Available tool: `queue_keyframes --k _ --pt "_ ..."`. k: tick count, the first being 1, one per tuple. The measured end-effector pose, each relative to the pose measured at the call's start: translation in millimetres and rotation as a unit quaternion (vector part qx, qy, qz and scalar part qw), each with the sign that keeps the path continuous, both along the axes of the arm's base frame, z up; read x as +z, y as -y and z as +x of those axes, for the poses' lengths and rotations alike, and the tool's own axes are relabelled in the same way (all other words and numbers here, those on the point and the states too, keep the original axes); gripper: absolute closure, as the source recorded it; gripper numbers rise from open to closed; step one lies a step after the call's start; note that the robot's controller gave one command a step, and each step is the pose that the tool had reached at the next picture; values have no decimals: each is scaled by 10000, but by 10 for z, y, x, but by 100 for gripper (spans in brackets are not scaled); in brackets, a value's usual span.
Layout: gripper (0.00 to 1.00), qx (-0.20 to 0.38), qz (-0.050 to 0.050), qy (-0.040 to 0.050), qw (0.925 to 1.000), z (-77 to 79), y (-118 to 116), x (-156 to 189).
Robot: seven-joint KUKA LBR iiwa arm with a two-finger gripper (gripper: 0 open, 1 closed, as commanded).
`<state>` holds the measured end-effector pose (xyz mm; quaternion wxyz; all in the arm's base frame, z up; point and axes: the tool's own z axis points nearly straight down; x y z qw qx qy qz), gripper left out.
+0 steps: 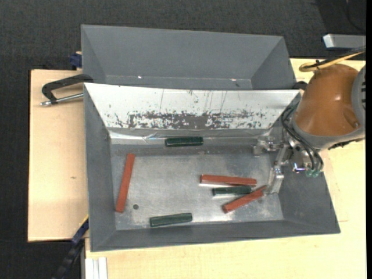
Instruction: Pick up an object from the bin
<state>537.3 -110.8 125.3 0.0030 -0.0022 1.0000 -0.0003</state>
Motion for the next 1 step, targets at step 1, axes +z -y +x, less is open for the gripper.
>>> queue_keyframes --k 1 --pt "100 473 3 -20 9989 -220 24 -548"
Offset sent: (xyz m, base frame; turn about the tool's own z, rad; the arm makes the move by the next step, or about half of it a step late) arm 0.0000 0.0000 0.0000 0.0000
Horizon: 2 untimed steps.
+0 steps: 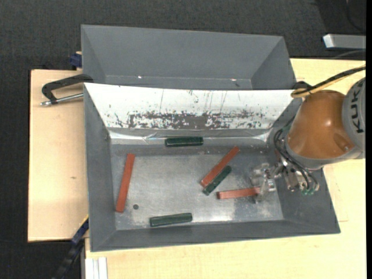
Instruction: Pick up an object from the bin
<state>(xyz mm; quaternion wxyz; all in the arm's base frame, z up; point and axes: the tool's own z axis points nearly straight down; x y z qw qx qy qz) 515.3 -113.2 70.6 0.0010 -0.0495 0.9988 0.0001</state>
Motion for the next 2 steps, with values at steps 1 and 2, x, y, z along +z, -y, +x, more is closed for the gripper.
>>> queue_keyframes --k 1,2 --pt "100 0 0 0 10000 0 -1 0" --pt "100 252 -3 17 9997 23 14 1488"
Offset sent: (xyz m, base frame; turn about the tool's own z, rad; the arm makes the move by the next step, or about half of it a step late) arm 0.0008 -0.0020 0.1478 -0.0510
